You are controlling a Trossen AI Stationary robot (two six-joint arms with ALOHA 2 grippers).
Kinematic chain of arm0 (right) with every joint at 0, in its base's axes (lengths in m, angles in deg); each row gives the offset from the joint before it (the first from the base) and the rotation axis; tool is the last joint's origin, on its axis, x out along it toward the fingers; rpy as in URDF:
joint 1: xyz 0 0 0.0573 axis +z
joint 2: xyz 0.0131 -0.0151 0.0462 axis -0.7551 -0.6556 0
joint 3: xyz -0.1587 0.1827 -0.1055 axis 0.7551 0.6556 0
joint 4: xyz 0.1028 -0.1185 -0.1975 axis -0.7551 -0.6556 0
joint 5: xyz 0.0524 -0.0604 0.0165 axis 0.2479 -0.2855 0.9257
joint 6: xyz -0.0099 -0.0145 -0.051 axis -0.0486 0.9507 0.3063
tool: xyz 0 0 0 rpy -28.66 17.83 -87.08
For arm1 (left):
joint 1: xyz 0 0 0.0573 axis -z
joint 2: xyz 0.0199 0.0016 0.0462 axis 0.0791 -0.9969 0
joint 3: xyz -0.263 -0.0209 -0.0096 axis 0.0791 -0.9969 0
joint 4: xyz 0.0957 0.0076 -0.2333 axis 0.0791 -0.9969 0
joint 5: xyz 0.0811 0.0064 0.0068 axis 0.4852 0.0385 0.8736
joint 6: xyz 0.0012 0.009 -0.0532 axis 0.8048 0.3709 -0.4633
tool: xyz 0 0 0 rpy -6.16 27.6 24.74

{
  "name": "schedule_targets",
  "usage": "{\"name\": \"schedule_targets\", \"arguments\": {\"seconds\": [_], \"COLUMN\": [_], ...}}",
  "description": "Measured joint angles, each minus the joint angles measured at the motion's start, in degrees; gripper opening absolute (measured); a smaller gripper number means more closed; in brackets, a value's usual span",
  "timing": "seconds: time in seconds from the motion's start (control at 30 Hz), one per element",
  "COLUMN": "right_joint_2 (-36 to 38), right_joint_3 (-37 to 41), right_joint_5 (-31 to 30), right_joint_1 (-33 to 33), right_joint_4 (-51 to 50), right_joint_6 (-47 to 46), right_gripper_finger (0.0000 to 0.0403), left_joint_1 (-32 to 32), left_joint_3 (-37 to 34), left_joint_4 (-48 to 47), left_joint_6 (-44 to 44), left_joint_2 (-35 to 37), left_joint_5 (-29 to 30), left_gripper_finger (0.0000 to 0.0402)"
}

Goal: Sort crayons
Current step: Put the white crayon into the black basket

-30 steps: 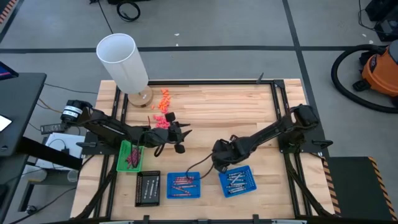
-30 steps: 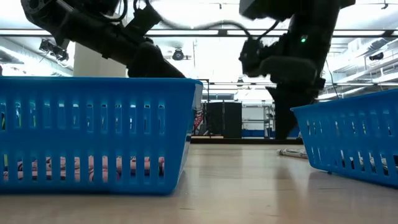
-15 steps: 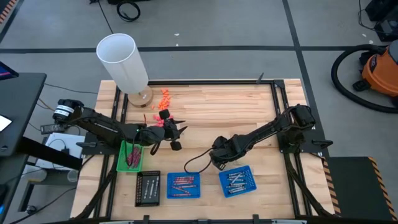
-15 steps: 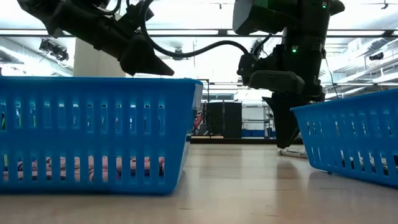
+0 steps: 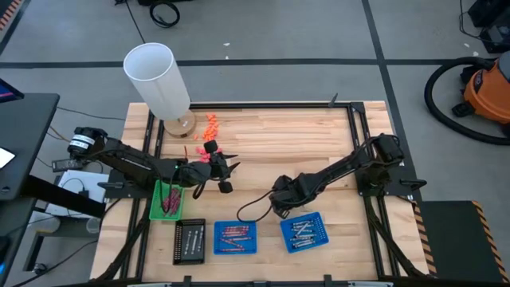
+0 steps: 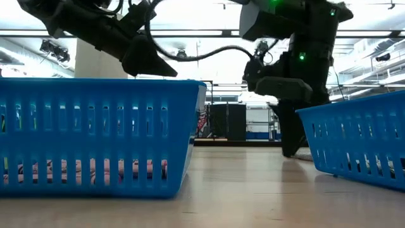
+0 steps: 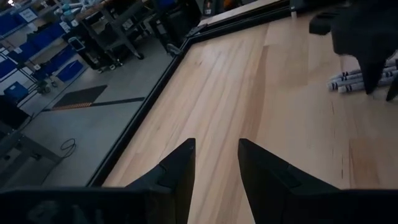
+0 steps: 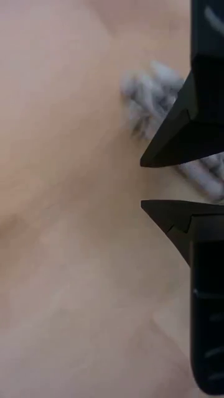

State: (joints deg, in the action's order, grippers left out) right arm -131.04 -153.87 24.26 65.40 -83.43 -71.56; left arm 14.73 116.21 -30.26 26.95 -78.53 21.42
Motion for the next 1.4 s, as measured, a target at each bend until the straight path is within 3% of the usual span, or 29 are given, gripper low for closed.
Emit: {"name": "schedule_targets", "arguments": {"seconds": [0.43, 0.77, 0.97, 1.4], "right_joint_2": [0.46, 7.21, 7.37, 7.35], "right_joint_3": [0.72, 0.61, 1.95, 7.80], "right_joint_5": [2.40, -3.80, -4.09, -1.73], "right_joint_1": [-0.05, 0.04, 0.13, 0.81], "right_joint_4": [3.83, -8.35, -14.76, -6.90], "right_joint_6": [3.66, 1.79, -1.96, -6.22], "right_gripper_finger": [0.0105, 0.0105, 0.0105, 0.0105], "left_joint_1": [0.00, 0.00, 0.00, 0.00], "left_joint_3": [0.00, 0.00, 0.00, 0.00], "left_joint_4": [-0.41, -0.46, -0.52, -0.87], "left_joint_6": [-0.02, -0.04, -0.07, -0.60], "left_joint_2": [0.00, 0.00, 0.00, -0.04], "left_joint_5": [-0.04, -0.04, -0.04, -0.04], "left_gripper_finger": [0.0132, 0.0132, 0.0132, 0.0132]}}
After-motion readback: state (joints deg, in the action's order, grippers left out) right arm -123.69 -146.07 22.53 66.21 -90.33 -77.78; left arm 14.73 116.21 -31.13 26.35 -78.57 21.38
